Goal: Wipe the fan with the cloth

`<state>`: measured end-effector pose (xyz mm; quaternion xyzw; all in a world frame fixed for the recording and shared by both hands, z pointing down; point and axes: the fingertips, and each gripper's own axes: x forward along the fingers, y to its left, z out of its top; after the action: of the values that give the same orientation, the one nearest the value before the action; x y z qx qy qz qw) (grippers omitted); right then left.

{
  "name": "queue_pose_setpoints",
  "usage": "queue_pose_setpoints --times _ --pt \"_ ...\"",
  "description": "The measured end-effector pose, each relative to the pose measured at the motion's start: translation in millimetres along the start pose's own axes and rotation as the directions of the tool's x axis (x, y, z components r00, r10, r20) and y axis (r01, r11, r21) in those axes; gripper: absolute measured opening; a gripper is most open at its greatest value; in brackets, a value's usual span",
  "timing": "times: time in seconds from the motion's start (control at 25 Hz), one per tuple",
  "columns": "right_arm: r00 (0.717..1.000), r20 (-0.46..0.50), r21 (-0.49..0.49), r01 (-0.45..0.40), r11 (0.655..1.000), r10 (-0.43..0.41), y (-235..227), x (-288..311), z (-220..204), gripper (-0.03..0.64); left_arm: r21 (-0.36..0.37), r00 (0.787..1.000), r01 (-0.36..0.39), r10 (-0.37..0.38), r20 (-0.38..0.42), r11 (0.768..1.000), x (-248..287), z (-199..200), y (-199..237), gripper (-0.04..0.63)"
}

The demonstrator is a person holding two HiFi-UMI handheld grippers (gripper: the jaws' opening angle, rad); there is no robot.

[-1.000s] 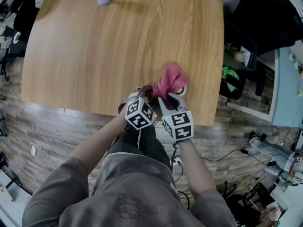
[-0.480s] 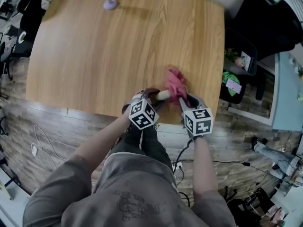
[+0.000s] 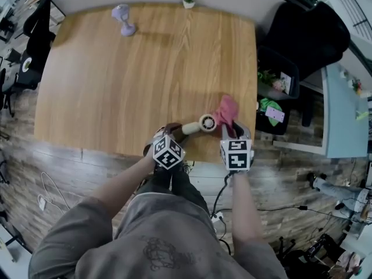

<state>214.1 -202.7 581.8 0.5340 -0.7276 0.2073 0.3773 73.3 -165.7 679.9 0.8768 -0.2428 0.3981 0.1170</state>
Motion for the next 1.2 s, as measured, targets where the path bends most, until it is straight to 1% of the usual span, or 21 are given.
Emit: queue_pose_setpoints --times 0.08,0.2,0.32,0.44,0.52,0.68,0.76,0.8,0.92,1.0,1.16,1.2 --pt "0.999 0.048 0.01 0.001 1.0 -0.001 -5.5 -13.7 12.9 0.095 -0.016 1.0 -0.024 0.024 0.013 1.0 -11.7 1.8 3.7 0.192" --pt "0.99 0.14 0.04 -0.01 0.999 0.005 -11.3 -37.4 37.5 0.095 -0.069 0.996 -0.042 0.047 0.075 0.997 -36.2 16.2 12.0 0.192" --pt "0.974 0.226 0.048 -0.041 0.998 0.029 -12.3 -63.4 62.6 0.095 -0.087 0.988 -0.058 0.07 0.139 0.994 -65.3 41.9 23.5 0.187" --pt "0.954 0.297 0.029 -0.048 0.998 0.037 -11.5 -88.2 87.5 0.095 -0.08 0.968 -0.093 0.109 0.227 0.992 -101.3 81.2 42.5 0.183" --pt "0.94 0.34 0.018 -0.051 0.999 0.042 -8.6 -103.9 103.9 0.095 -0.071 0.949 -0.13 0.145 0.281 0.989 -127.8 107.8 58.3 0.142" --pt "0.903 0.427 0.003 -0.06 0.998 0.054 -3.8 -138.5 137.3 0.095 -0.041 0.921 -0.171 0.174 0.348 0.984 -175.3 161.3 79.2 0.135" --pt "0.88 0.472 -0.003 -0.063 0.998 0.057 -3.3 -157.0 154.3 0.095 -0.03 0.9 -0.189 0.185 0.394 0.982 -197.0 186.7 84.7 0.13" --pt "0.867 0.495 -0.004 -0.063 0.998 0.057 -3.7 -166.6 162.6 0.095 -0.028 0.886 -0.2 0.193 0.421 0.979 -208.4 199.2 86.8 0.112" --pt "0.827 0.561 -0.008 -0.053 0.999 0.048 -5.5 -196.3 184.9 0.095 -0.035 0.835 -0.245 0.229 0.501 0.969 -243.3 232.3 91.9 0.107" --pt "0.799 0.6 -0.012 -0.041 0.999 0.04 -5.4 -215.9 197.2 0.095 -0.026 0.804 -0.27 0.241 0.543 0.962 -265.9 249.8 91.3 0.109" --pt "0.741 0.671 -0.023 -0.018 1.0 0.028 -4.4 -254.2 219.0 0.094 -0.004 0.751 -0.281 0.223 0.622 0.96 -306.5 280.5 82.1 0.105" --pt "0.728 0.685 -0.024 -0.014 1.0 0.026 -3.6 -262.8 223.1 0.095 -0.005 0.737 -0.281 0.219 0.639 0.96 -315.9 286.3 79.4 0.087"
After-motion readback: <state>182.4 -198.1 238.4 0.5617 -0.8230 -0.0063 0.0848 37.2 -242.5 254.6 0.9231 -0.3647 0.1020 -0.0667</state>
